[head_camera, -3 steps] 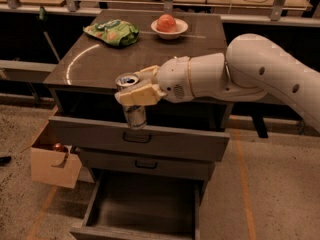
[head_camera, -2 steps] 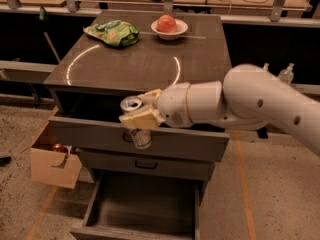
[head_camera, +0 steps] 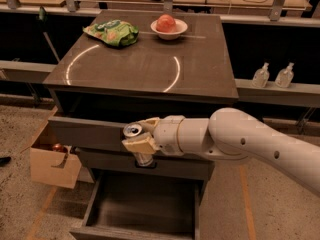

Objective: Place redbull can into bottom drawer

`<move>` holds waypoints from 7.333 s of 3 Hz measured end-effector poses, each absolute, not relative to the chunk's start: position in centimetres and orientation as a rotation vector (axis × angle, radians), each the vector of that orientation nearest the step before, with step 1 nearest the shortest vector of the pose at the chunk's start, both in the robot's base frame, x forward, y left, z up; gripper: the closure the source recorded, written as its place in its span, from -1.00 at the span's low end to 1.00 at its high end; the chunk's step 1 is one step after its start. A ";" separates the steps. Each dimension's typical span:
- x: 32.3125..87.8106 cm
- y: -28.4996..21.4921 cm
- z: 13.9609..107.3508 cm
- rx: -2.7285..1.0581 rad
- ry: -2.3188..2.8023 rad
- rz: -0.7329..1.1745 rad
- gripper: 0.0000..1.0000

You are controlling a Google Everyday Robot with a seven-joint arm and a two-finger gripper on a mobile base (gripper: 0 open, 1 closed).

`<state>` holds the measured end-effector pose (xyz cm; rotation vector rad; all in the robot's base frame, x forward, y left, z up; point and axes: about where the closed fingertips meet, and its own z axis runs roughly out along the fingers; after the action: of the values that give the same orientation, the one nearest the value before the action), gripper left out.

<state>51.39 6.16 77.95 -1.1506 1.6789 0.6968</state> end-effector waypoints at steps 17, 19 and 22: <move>57.4 5.7 26.8 -1.108 1.575 0.631 1.00; 59.1 4.5 23.2 -1.021 1.618 0.618 0.65; 58.6 4.5 20.7 -0.979 1.662 0.584 -0.90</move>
Offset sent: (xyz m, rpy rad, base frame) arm -0.0017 0.0009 -0.0116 -0.0145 0.0161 -0.0307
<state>58.59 4.48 20.66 -0.9789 1.6623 0.5836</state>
